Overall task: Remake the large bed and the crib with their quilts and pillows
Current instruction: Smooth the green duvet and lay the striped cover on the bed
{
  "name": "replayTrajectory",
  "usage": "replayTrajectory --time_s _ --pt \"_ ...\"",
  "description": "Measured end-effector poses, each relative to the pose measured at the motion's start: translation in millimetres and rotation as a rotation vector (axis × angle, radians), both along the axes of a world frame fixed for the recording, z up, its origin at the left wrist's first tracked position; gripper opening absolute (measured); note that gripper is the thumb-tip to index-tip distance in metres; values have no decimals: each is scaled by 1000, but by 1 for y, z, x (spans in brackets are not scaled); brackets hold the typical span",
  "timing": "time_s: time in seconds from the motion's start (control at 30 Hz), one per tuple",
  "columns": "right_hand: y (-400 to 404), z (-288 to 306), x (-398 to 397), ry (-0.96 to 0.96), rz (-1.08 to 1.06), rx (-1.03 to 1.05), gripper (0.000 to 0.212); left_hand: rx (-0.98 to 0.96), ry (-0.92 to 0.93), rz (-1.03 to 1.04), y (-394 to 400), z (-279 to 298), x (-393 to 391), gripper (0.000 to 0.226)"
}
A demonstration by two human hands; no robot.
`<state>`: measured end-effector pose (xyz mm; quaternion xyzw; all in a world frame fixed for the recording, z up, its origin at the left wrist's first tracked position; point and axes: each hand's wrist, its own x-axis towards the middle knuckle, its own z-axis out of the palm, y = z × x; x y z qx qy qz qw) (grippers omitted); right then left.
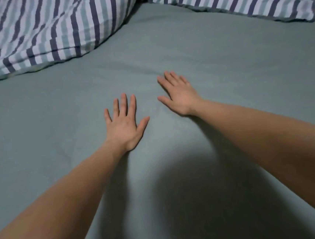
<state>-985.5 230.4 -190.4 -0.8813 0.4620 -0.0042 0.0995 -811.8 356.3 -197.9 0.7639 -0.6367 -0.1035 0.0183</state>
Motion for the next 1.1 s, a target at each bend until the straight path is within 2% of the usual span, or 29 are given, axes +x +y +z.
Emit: replayTrajectory --time_s 0.1,0.13,0.17,0.23,0.3,0.33,0.4,0.47,0.5,0.53,0.6,0.63,0.67,0.73,0.77,0.8,0.9,1.0,1.1 --pt "-22 -10 5 -6 -54 29 66 -58 11 11 -13 -9 6 74" --pt "-17 -14 2 6 -18 47 67 -46 8 -45 -6 -12 6 76" --pt "-3 -19 -3 22 78 64 70 -21 6 -166 9 -16 6 79" --pt "42 -19 -19 2 472 88 76 27 12 -571 50 -14 10 80" --pt "60 -17 -38 23 802 90 71 -1 12 -856 63 -7 34 68" --pt "52 -17 -37 -8 813 50 68 -78 -1 -832 54 -4 46 64" --pt "22 -15 -20 -51 528 -51 69 -207 -11 -462 19 3 61 65" --pt "-9 -16 2 -45 150 -17 70 -158 8 -49 -13 3 63 72" --pt "-11 -19 11 -11 59 50 71 -72 29 55 -19 -3 57 75" --pt "-2 -21 14 16 110 85 72 13 48 55 -16 -10 48 77" --pt "35 -9 3 -40 430 146 72 78 86 -178 12 -13 32 82" --pt "50 -4 -7 -93 572 160 70 13 131 -285 31 -10 30 81" --pt "58 3 -17 -144 602 150 67 -78 171 -305 46 -6 34 79" --pt "60 9 -33 -268 307 108 67 -192 215 -41 68 2 49 80" --pt "68 8 -40 -247 183 123 69 -160 207 75 83 4 53 83" --pt "77 3 -43 -173 151 147 71 -91 168 72 94 4 53 85" --pt "146 -10 -55 -35 385 174 77 21 64 -322 147 -3 25 84" --pt "228 -4 -84 13 617 160 74 86 -11 -574 203 -5 10 80" --pt "320 4 -122 81 1054 279 71 131 -20 -965 274 -3 1 77"
